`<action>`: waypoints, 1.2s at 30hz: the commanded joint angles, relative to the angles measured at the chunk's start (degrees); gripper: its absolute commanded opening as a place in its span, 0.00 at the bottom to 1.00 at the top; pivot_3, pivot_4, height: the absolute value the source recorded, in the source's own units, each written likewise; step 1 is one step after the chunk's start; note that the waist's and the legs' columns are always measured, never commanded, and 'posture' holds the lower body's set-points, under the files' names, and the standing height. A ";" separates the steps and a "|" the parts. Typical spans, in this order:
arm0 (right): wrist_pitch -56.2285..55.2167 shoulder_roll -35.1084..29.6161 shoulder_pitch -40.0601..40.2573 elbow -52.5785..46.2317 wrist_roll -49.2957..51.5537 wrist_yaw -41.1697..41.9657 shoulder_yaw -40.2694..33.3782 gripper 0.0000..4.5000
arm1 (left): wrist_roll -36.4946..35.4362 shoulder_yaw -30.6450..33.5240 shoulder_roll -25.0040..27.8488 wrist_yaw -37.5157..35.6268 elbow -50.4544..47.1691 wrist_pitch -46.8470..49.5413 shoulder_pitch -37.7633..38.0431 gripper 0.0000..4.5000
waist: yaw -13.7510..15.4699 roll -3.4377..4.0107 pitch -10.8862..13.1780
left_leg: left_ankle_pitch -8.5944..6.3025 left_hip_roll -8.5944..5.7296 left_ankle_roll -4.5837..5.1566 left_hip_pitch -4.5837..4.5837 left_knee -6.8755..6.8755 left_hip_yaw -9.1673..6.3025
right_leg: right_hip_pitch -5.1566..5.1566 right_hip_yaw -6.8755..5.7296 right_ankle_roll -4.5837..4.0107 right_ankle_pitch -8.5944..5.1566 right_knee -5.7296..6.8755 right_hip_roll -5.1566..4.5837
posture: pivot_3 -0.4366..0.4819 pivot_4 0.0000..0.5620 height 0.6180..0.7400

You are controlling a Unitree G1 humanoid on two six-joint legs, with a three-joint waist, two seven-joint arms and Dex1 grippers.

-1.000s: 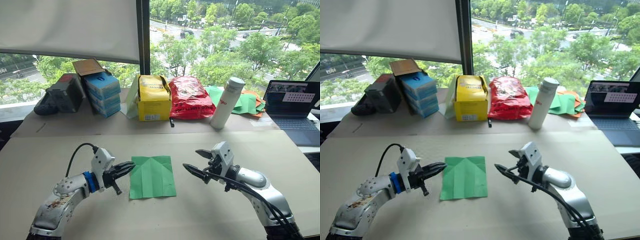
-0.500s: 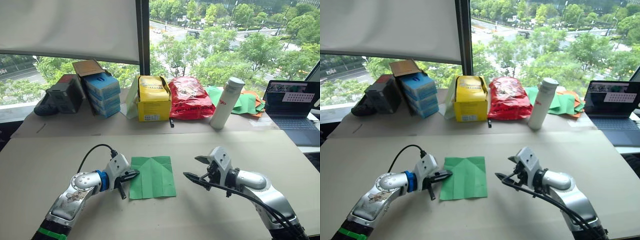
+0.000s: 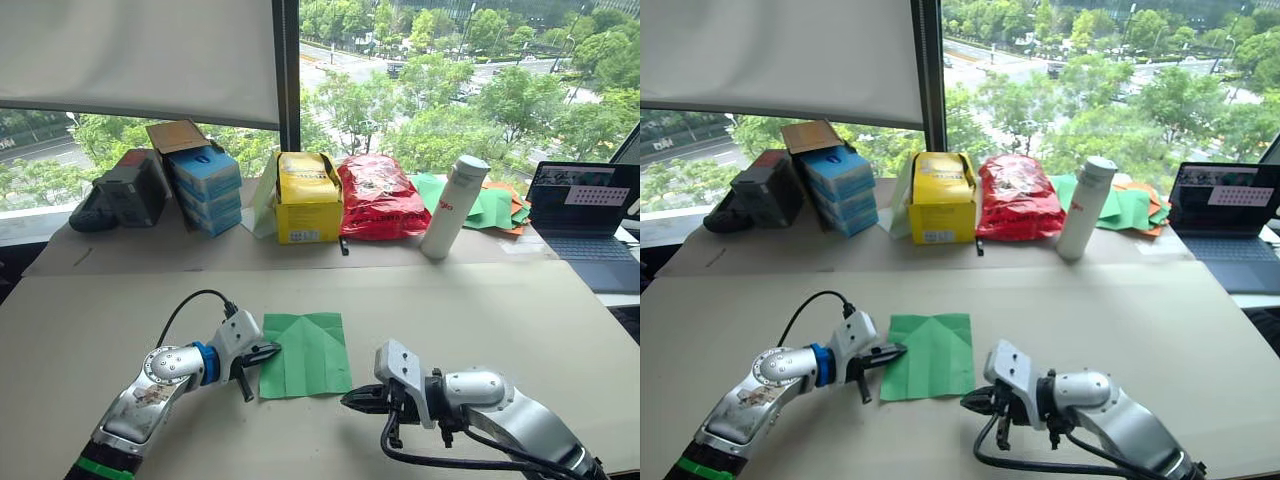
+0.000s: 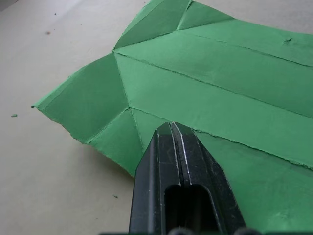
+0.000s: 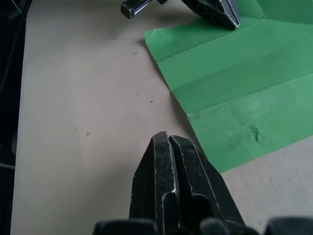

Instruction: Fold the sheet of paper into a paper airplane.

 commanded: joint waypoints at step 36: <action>4.59 10.96 10.71 -6.59 1.19 -15.00 -6.03 0.01 | 3.85 -5.65 1.15 -7.85 9.14 -1.44 -4.90 0.00 | 0.47 -0.14 -0.54 | -0.26 0.00 0.45 0.30 0.01 -0.06 | 0.10 -0.04 0.02 0.00 -0.02 0.03 | 0.48 0.27 1.00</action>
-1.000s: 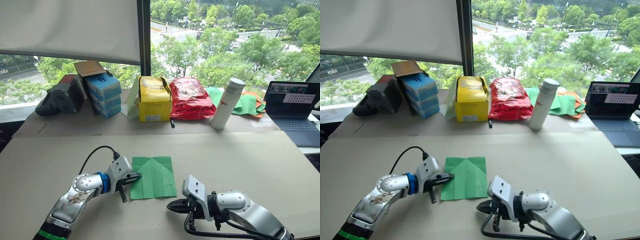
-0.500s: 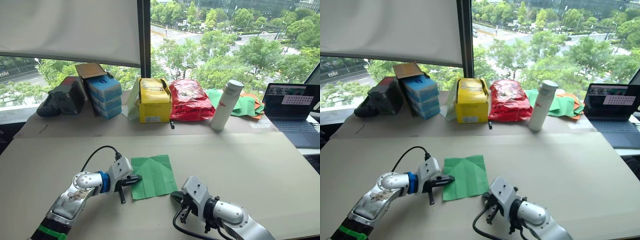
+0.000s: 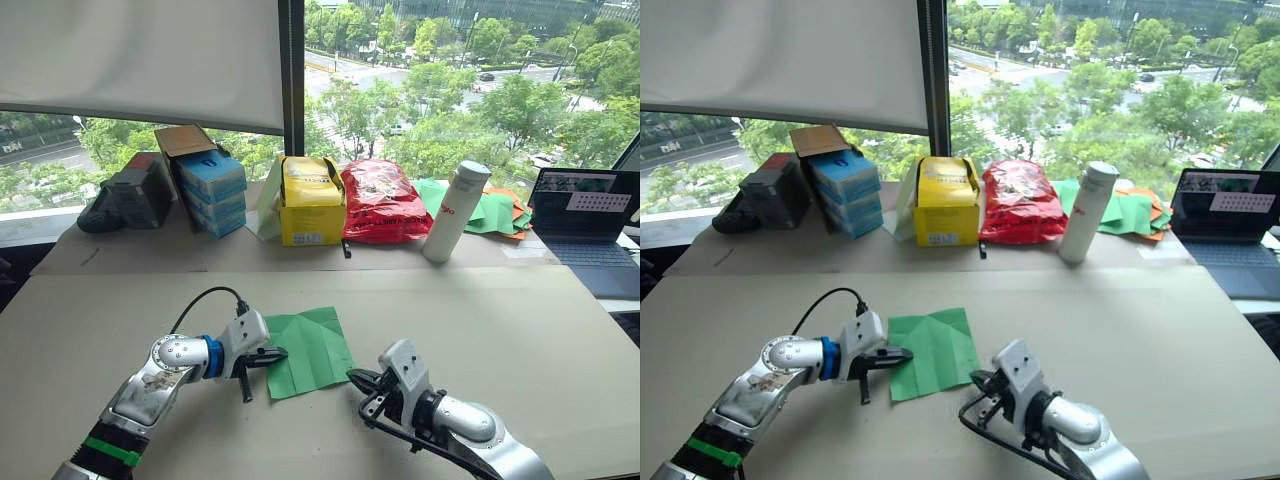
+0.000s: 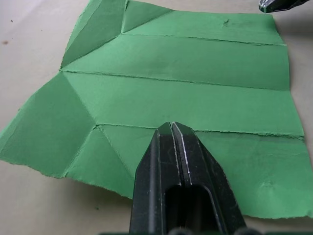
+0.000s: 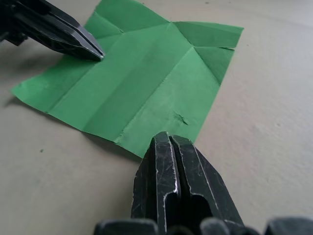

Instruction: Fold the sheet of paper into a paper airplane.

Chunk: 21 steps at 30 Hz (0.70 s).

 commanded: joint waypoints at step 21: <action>11.07 6.45 -3.56 1.23 -8.83 -18.08 6.06 0.01 | 5.76 -4.10 -3.10 2.58 5.37 3.03 -2.63 0.00 | 0.89 0.22 -0.62 | 0.02 0.01 -0.05 0.15 0.00 -0.04 | 0.08 -0.02 0.01 0.01 -0.02 -0.06 | 0.48 0.27 1.00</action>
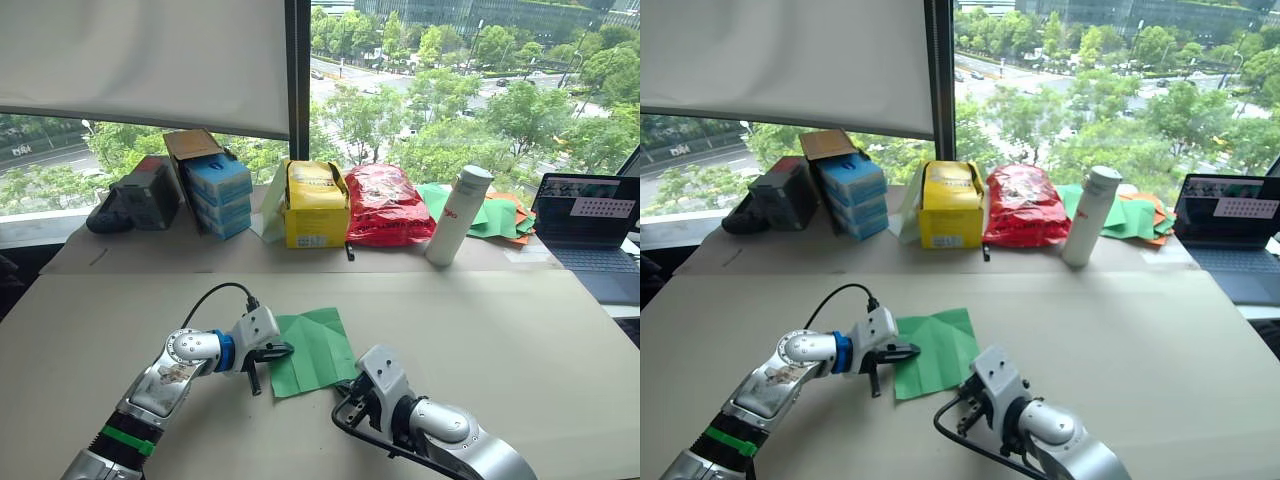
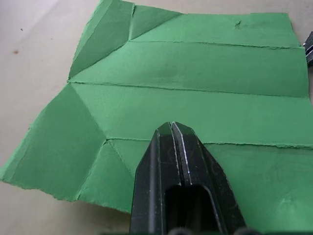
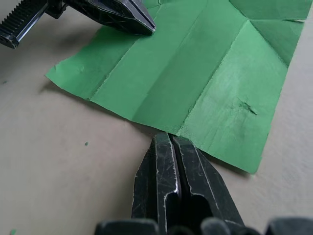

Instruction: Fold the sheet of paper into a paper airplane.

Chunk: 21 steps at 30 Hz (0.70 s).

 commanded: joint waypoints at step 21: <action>-27.90 9.92 -6.37 17.82 0.64 6.43 -4.82 0.01 | 2.61 -1.25 0.76 0.37 3.06 2.14 0.38 0.00 | -1.00 0.18 0.03 | 0.01 -0.01 -0.01 -0.02 -0.02 -0.01 | -0.02 0.02 0.00 -0.01 -0.01 0.09 | 0.48 0.27 1.00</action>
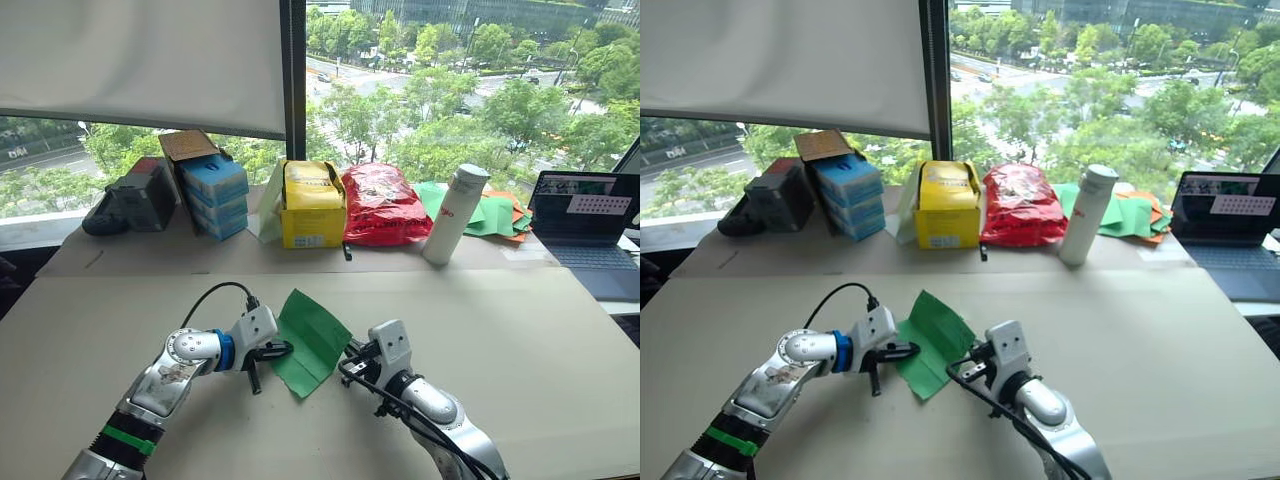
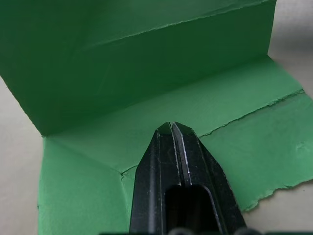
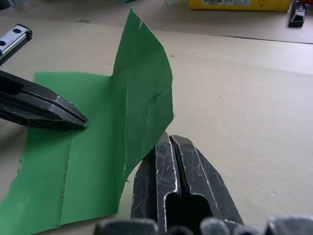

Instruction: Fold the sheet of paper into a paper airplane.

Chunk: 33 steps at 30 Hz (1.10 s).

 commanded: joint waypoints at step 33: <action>2.83 -7.56 -20.30 14.85 -6.35 22.84 12.94 0.01 | -14.27 15.56 1.95 9.15 -20.31 16.90 17.53 0.00 | -1.99 0.02 0.11 | 0.32 -0.03 -0.61 -0.22 -0.36 -0.09 | -0.21 0.03 -0.14 -0.05 0.03 -0.09 | 0.48 0.27 1.00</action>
